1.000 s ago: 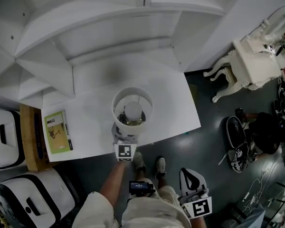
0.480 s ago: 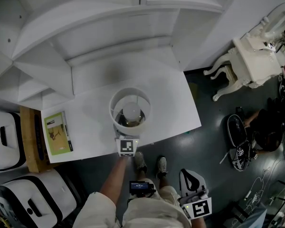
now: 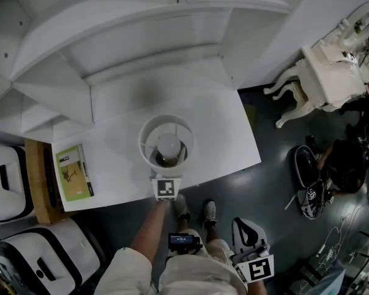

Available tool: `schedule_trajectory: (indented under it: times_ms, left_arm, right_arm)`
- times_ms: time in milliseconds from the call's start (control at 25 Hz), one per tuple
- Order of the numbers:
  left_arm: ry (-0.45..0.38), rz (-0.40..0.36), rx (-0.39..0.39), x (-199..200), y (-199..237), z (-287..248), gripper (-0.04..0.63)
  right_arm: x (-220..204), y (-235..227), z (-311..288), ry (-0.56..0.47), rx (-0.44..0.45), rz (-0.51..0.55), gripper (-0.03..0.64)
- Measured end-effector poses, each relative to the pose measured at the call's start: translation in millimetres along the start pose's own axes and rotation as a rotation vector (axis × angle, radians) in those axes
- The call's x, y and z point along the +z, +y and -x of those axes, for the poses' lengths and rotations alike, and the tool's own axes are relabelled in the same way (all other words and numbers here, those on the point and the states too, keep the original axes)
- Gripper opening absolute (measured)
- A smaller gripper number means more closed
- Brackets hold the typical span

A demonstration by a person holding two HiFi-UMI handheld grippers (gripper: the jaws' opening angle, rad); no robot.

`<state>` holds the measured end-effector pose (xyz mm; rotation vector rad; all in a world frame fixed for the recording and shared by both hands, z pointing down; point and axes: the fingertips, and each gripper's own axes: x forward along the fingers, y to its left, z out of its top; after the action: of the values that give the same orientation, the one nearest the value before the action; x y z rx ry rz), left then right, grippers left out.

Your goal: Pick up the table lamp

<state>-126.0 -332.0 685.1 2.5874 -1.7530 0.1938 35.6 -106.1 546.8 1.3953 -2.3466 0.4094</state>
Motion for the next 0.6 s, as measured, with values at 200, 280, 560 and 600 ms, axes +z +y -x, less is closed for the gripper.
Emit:
schedule_trajectory:
  times_ms: [200,280,560,600]
  left_arm:
    - [-0.008,0.03,0.009,-4.1,2.0,-0.3,0.225]
    - [-0.002,0.033,0.003,-2.0,2.0,-0.9,0.21]
    - [0.012,0.03,-0.007,2.1,4.4,-1.5,0.156]
    - [0.014,0.034,-0.006,2.5,3.9,-1.8,0.153]
  right_arm:
    - [-2.4,-0.3,-0.9,0.006,0.004,0.002,0.014]
    - [-2.9,-1.2,-0.4,0.006,0.002,0.002,0.013]
    - [-1.3,-4.6,-0.6,-0.007,-0.004,-0.013,0.014]
    - [-2.9,-5.1,-0.1,-0.001,-0.004,-0.008,0.013]
